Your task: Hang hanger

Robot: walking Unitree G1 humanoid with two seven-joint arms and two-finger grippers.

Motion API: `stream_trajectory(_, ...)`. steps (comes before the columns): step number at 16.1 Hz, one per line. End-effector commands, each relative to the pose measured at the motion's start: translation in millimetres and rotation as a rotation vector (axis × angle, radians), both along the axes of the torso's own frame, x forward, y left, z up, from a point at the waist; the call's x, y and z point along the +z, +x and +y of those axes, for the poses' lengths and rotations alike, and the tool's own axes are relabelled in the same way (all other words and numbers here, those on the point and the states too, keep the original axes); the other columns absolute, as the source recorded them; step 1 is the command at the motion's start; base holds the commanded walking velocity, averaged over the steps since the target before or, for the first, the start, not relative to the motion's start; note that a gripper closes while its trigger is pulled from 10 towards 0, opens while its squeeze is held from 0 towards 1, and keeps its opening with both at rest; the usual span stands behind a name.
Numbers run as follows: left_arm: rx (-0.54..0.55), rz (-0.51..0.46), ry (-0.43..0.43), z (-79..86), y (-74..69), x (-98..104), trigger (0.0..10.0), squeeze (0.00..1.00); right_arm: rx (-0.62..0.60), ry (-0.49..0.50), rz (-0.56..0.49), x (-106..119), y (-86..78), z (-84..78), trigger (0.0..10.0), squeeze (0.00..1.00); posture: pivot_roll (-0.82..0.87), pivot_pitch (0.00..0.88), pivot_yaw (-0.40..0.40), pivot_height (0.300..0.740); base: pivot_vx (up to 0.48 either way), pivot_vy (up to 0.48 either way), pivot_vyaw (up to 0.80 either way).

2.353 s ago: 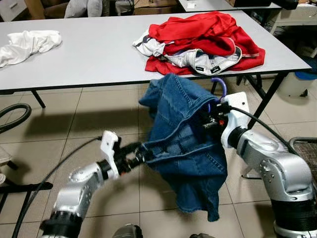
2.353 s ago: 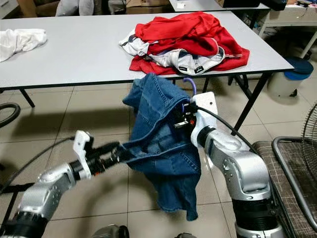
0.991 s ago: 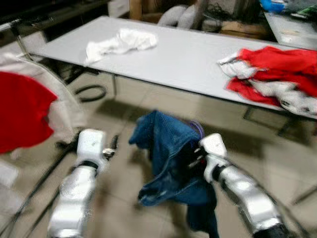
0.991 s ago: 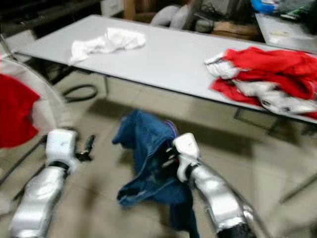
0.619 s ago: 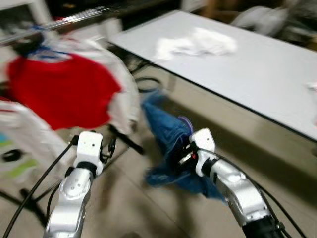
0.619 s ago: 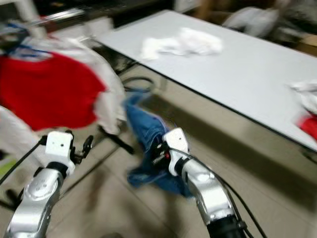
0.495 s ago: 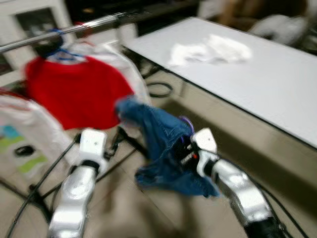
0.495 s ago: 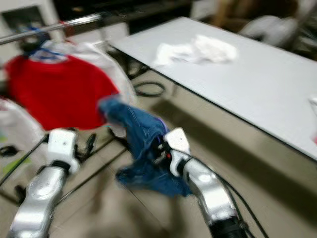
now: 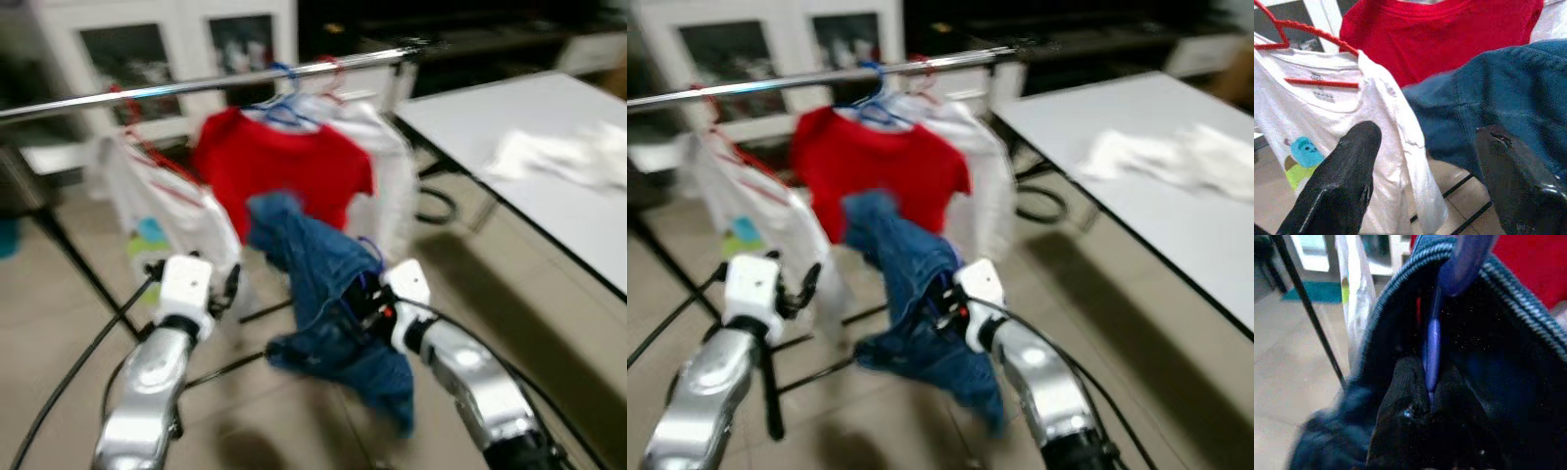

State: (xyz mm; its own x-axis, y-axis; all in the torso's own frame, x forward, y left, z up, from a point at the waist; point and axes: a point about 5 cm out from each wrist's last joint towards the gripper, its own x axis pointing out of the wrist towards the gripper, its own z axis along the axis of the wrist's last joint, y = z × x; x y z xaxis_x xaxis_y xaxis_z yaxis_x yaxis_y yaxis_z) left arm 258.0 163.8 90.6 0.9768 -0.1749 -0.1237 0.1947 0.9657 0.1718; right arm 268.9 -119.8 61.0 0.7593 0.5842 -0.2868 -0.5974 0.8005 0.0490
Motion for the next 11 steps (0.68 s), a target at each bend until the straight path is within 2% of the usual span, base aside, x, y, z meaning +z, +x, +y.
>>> stream_trajectory(1,0.005,-0.013,0.024,6.1,0.1,4,10.0,0.00,0.014,0.020,-0.054,12,6.0,5.2,10.0,0.00,0.08,0.024,0.000,0.740,0.382,0.000,0.80)
stream_trajectory(3,-0.003,-0.015,0.027,5.6,0.1,5,10.0,0.00,0.009,0.016,-0.062,13,7.1,4.3,10.0,0.00,0.08,0.024,0.001,0.740,0.377,0.000,0.80)
stream_trajectory(7,-0.060,-0.032,0.031,0.2,3.0,12,10.0,0.00,-0.125,-0.003,-0.138,29,15.1,-11.6,10.0,0.00,0.09,0.027,-0.005,0.740,0.379,0.000,0.00)
stream_trajectory(11,-0.112,-0.019,0.038,-3.9,-1.1,11,10.0,0.00,-0.080,-0.087,-0.143,40,3.9,-27.1,10.0,0.00,0.09,0.031,-0.005,0.740,0.381,0.000,0.00)
